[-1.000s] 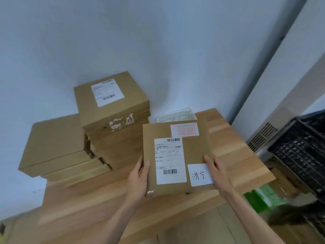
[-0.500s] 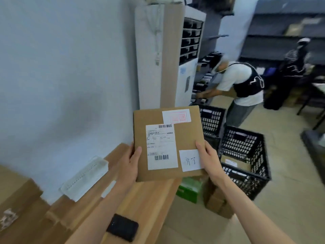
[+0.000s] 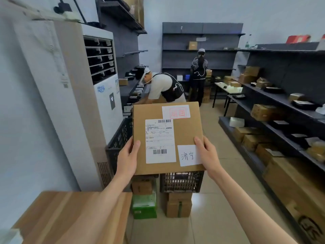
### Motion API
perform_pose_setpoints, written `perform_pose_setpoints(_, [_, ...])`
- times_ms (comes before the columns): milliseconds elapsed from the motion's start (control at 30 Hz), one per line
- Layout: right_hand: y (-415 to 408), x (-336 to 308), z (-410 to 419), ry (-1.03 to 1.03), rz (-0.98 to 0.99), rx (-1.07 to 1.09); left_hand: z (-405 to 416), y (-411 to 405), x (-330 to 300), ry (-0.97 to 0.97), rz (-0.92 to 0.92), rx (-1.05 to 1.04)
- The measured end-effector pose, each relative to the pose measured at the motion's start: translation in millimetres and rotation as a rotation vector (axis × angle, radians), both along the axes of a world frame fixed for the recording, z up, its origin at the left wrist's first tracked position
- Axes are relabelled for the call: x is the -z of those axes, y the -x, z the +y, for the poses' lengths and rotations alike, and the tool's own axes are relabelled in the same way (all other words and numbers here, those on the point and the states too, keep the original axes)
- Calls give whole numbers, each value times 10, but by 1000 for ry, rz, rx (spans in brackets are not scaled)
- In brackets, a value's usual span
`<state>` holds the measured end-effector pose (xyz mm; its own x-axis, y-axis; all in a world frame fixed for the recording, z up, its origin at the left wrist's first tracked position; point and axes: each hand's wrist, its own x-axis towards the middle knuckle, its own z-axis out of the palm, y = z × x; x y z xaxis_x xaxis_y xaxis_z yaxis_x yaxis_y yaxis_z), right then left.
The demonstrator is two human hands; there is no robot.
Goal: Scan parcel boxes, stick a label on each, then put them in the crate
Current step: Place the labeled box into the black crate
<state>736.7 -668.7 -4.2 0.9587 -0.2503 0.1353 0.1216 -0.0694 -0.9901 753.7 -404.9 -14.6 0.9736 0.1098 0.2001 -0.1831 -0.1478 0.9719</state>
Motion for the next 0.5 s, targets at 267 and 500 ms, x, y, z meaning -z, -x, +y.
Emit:
perform_pose_setpoints(267, [-878,197,-851,-36,7,70,-853,-1126,152,-2,66,65])
perform_pose_setpoints(500, [-1946,508,-1476,-2,86,59,-1466,-2139,407,13,160,69])
